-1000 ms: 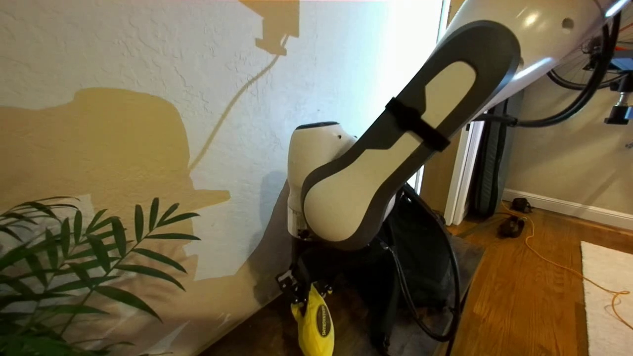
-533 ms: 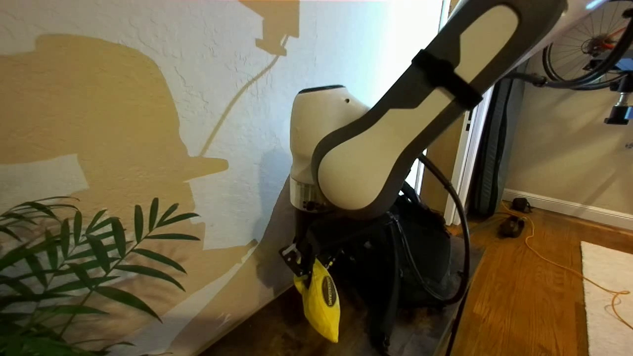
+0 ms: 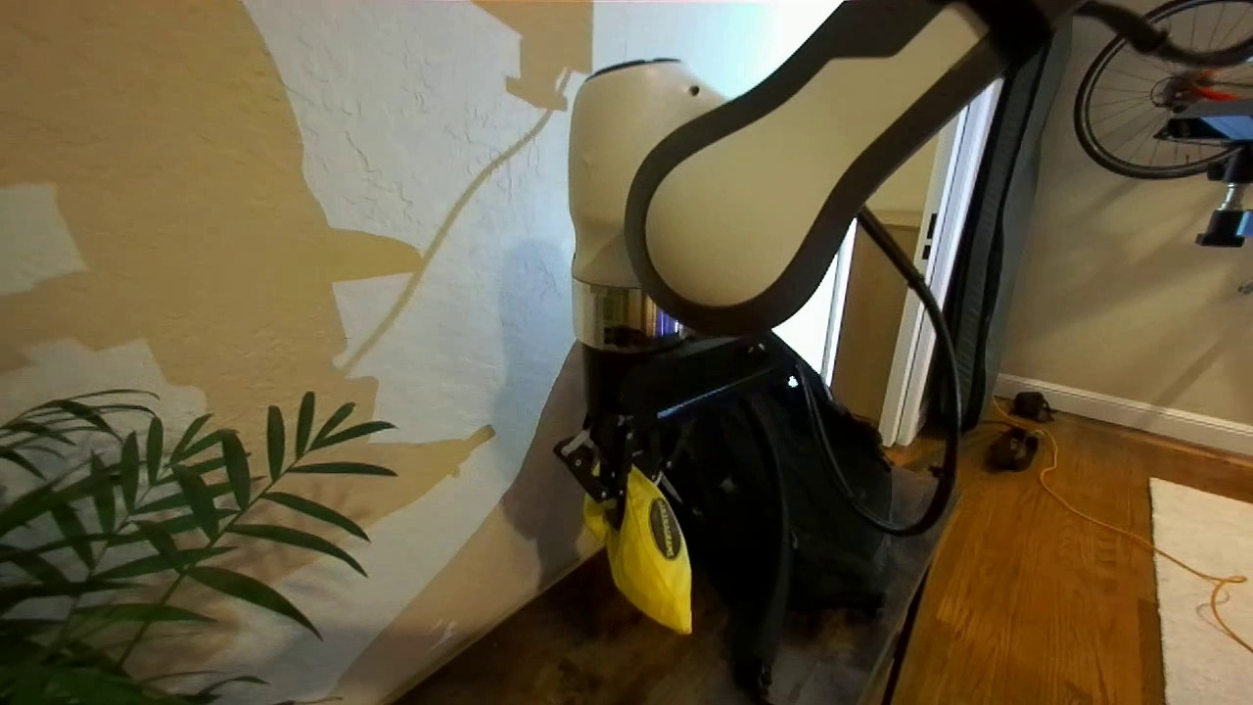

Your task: Put the yellow object into the bag.

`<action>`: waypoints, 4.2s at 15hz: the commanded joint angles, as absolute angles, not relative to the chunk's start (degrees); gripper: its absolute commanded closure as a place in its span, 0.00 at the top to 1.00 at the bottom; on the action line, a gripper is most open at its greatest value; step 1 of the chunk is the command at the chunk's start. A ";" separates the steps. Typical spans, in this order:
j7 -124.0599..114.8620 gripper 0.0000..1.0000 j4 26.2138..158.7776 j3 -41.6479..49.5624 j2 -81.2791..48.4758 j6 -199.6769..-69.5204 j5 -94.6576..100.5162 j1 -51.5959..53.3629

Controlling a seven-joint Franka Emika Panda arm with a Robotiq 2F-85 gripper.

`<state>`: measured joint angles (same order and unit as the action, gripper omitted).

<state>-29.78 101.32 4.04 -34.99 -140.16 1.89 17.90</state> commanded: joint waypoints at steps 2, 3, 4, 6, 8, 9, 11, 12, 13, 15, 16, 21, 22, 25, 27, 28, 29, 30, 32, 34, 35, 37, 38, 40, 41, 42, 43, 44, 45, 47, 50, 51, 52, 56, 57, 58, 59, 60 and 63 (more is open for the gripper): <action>-30.61 0.07 106.31 5.00 -27.39 -134.20 6.71 18.52; -30.84 0.07 106.20 5.24 -26.96 -133.15 8.14 18.58; -30.59 0.07 106.18 5.11 -26.63 -132.42 9.15 18.38; -31.34 0.07 105.67 5.73 -26.46 -131.34 12.21 18.55; -32.38 0.07 104.65 6.92 -27.18 -130.68 16.41 19.00; -32.46 0.07 104.12 7.16 -27.72 -130.59 17.75 18.72; -32.19 0.07 103.61 7.53 -28.32 -131.01 19.63 18.12; -32.75 0.07 103.37 8.06 -28.57 -131.09 20.77 18.17; -32.95 0.07 103.10 8.44 -28.80 -131.24 21.56 18.06; -33.66 0.07 102.58 9.23 -29.17 -131.65 23.18 17.91; -34.13 0.07 102.25 9.60 -29.38 -131.76 23.94 17.81; -36.43 0.07 100.26 11.07 -30.81 -132.89 27.50 17.14; -36.69 0.07 99.91 10.95 -31.16 -133.52 27.51 16.72; -36.55 0.07 98.84 10.31 -32.19 -135.50 26.15 15.66; -36.38 0.07 97.93 10.22 -33.30 -137.03 25.71 15.51; -36.41 0.07 97.49 10.35 -33.91 -137.71 25.73 15.61; -36.32 0.07 96.74 10.50 -34.80 -138.47 25.78 15.69; -36.12 0.07 96.16 10.82 -35.72 -139.27 26.19 15.85; -35.31 0.07 94.71 11.00 -37.56 -140.17 25.87 15.74; -34.60 0.07 93.72 10.87 -39.02 -141.33 25.23 15.54; -34.32 0.07 93.20 10.72 -39.67 -141.78 25.06 15.70; -33.88 0.07 92.47 10.66 -40.74 -142.20 24.99 16.27; -33.63 0.07 92.29 10.62 -41.12 -142.23 24.95 16.48; -33.10 0.07 92.14 10.50 -41.53 -141.79 25.05 17.02; -32.63 0.07 92.51 10.19 -41.46 -141.64 24.94 17.15; -32.41 0.07 92.70 9.88 -41.23 -141.30 24.81 17.51; -32.19 0.07 93.18 9.48 -40.84 -141.15 24.66 17.90; -32.12 0.07 93.23 9.35 -40.85 -141.12 24.67 18.17; -32.12 0.07 93.48 9.17 -40.68 -141.02 24.67 18.46; -31.96 0.07 93.46 9.08 -40.70 -140.45 24.76 18.88; -32.26 0.07 93.25 9.75 -40.66 -138.74 25.06 19.15; -32.52 0.07 93.29 10.23 -40.49 -138.11 25.29 19.10; -32.58 0.07 93.36 10.60 -40.33 -137.66 25.46 19.01; -33.88 0.07 93.32 13.42 -39.70 -135.50 26.86 19.04; -34.18 0.07 93.19 14.17 -39.62 -135.18 27.25 19.09; -34.29 0.07 92.96 14.72 -39.64 -134.91 27.46 19.08; -34.50 0.07 92.64 15.25 -39.68 -134.74 27.71 19.11; -34.90 0.07 92.31 15.75 -39.80 -134.69 27.99 19.25; -37.00 0.07 91.20 16.34 -40.69 -135.78 28.11 19.61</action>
